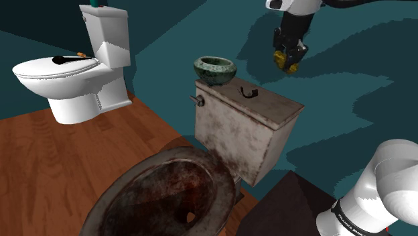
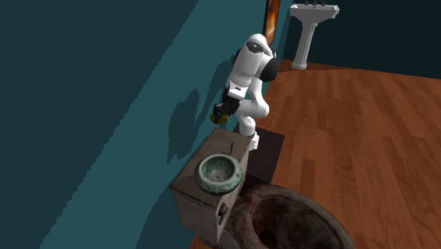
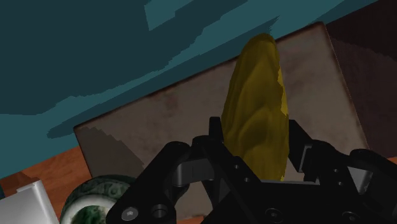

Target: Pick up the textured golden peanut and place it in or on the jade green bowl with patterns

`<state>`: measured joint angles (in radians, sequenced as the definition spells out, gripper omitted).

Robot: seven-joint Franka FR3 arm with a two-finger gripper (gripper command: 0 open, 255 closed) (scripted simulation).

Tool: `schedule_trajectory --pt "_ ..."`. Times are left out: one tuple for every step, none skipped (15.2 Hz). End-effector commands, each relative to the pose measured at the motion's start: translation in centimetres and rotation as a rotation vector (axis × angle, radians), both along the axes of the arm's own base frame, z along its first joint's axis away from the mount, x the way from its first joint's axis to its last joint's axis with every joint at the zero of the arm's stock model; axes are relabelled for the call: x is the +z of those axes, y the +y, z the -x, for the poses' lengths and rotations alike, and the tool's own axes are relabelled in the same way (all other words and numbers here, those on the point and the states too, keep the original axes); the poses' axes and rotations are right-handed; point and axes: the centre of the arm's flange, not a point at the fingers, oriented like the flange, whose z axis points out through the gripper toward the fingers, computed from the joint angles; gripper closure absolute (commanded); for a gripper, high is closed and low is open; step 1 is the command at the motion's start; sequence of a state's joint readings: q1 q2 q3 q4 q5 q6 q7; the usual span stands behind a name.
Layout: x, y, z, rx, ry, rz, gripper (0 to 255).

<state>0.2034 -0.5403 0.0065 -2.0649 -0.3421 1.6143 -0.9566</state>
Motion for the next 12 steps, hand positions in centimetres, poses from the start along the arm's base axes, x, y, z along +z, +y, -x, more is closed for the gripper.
schedule_trajectory --pt "1.1 -0.1 0.0 0.0 0.0 0.0 255" --pt "1.6 -0.1 0.0 0.0 0.0 0.0 255" --pt "2.1 -0.1 0.0 0.0 0.0 0.0 255" --pt "2.7 -0.1 0.0 0.0 0.0 0.0 255" --pt "3.2 -0.1 0.0 0.0 0.0 0.0 255" --pt "3.7 -0.1 0.0 0.0 0.0 0.0 255" --pt "4.3 -0.1 0.0 0.0 0.0 0.0 255" --pt "4.8 -0.1 0.0 0.0 0.0 0.0 255" --pt "5.3 -0.1 0.0 0.0 0.0 0.0 255" --pt "5.4 -0.1 0.0 0.0 0.0 0.0 255" --pt "5.4 0.5 -1.2 0.0 0.0 0.0 255" --pt "5.4 1.1 -2.4 0.0 0.0 0.0 255"
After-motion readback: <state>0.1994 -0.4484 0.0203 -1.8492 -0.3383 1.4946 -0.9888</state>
